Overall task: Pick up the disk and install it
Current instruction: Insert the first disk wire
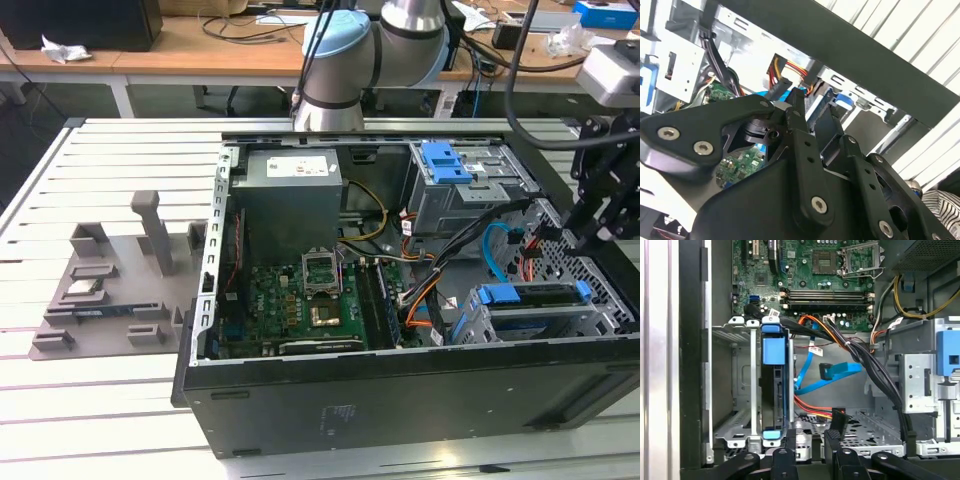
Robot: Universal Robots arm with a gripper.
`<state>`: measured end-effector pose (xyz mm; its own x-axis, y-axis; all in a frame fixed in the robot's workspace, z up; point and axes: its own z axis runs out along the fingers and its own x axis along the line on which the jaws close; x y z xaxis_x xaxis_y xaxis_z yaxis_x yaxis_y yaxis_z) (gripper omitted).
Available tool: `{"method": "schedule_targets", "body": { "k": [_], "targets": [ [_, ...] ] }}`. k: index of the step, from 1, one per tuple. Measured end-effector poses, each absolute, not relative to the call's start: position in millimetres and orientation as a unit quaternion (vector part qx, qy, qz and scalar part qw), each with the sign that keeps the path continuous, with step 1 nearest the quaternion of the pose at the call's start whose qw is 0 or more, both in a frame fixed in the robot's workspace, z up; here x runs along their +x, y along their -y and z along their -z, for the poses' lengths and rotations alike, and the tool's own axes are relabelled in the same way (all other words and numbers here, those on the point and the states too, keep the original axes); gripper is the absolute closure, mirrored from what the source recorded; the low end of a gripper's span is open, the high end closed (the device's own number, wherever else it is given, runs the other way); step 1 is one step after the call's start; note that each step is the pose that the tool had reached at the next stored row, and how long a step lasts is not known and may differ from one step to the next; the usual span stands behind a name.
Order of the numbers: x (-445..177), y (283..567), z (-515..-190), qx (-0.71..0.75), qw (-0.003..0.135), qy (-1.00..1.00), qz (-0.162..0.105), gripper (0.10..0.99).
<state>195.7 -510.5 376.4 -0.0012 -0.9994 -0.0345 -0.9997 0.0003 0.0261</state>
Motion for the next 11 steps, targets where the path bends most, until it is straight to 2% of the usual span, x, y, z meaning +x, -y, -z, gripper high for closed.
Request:
{"method": "schedule_targets", "body": {
  "k": [11],
  "targets": [
    [195.8, 499.6, -375.9, -0.707, 0.003, -0.707, -0.021, 0.725]
  ]
}}
